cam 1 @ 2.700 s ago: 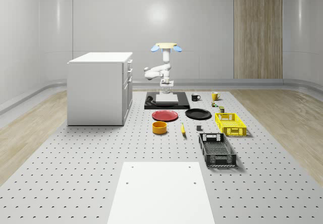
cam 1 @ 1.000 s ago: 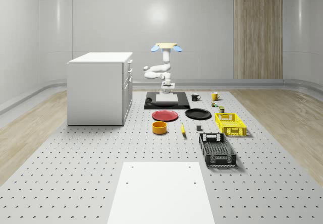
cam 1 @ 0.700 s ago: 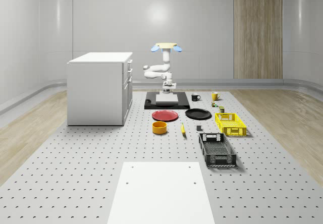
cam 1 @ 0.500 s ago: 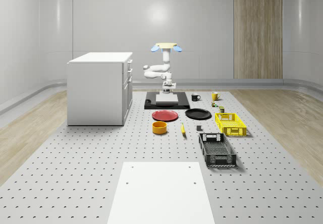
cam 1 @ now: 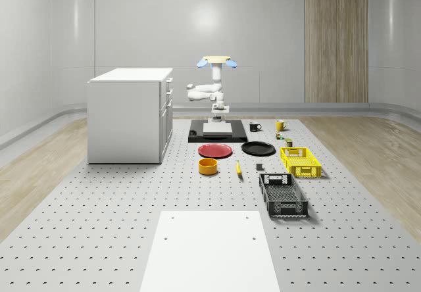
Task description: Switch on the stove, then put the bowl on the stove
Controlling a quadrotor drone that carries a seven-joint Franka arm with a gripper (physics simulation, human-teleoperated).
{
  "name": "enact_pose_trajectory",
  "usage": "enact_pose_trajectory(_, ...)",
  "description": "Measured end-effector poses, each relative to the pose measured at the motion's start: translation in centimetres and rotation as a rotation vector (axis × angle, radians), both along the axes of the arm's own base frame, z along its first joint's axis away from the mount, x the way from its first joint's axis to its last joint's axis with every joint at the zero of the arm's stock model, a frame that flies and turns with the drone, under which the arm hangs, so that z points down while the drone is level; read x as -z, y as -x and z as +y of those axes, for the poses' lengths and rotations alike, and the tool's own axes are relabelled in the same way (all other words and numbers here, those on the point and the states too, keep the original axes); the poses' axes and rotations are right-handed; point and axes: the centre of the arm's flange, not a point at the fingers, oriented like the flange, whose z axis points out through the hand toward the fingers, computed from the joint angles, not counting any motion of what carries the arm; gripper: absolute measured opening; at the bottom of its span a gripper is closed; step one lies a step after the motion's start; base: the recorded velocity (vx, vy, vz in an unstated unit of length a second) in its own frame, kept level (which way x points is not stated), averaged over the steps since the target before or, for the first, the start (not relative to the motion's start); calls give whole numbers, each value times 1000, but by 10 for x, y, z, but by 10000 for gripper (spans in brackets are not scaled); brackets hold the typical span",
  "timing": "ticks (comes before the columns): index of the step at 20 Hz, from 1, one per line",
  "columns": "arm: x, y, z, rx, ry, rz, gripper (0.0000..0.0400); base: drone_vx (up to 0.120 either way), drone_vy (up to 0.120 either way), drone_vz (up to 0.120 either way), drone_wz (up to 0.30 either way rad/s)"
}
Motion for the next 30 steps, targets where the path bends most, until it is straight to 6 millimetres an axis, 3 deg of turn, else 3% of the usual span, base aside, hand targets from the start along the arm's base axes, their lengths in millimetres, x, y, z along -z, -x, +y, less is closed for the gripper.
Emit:
enact_pose_trajectory(7, 6, 0, 0, 2, 0, 0, 400, 97, 0, 0, 0)
enact_pose_trajectory(12, 7, 0, 0, 2, -1, 0, 400, 120, -112, 0, 0)
enact_pose_trajectory(30, 7, 0, 0, 2, -1, 0, 400, 120, 0, 0, 0)
